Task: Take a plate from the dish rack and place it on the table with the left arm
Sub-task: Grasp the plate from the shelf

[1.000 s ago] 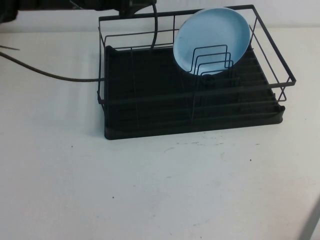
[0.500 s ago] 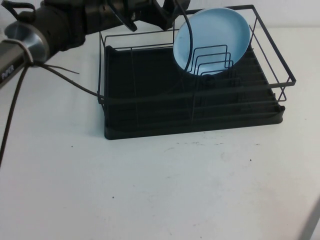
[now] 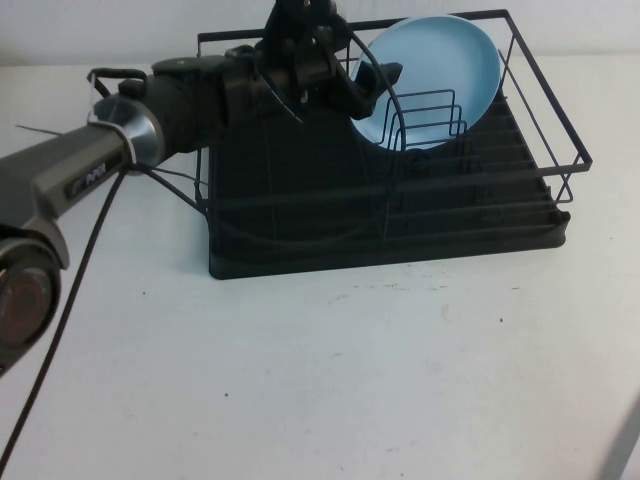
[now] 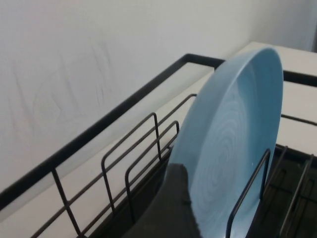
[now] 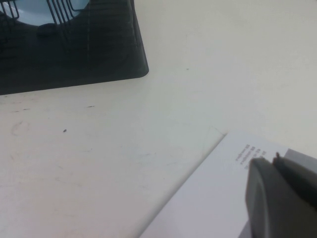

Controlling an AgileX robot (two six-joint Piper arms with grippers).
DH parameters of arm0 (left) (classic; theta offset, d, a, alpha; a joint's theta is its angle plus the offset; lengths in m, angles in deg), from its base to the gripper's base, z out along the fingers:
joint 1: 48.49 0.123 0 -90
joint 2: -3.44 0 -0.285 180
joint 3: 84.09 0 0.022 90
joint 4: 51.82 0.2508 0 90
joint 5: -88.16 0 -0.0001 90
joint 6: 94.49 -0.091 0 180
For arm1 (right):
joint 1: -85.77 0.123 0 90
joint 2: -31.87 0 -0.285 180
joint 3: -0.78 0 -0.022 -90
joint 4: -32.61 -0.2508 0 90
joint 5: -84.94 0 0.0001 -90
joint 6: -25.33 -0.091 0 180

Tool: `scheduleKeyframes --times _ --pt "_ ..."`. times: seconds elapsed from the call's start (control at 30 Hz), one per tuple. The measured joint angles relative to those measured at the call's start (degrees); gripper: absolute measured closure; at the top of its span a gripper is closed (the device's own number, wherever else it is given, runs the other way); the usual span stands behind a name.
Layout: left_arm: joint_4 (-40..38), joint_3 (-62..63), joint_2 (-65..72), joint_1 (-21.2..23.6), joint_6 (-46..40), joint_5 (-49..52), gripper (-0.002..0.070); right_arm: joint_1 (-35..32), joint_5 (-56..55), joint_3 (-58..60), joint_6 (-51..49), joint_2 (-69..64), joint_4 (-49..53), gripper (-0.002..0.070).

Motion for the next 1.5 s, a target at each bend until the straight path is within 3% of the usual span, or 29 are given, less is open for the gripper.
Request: scheduleKeyframes --times 0.6,1.5 --pt "-0.3 16.5 11.5 -0.7 -0.4 -1.7 0.0066 0.0 0.0 0.0 0.0 0.0 0.4 0.0696" --pt "-0.4 17.2 12.6 -0.7 0.6 -1.3 0.0067 0.0 0.0 0.0 0.0 0.0 0.6 0.0696"
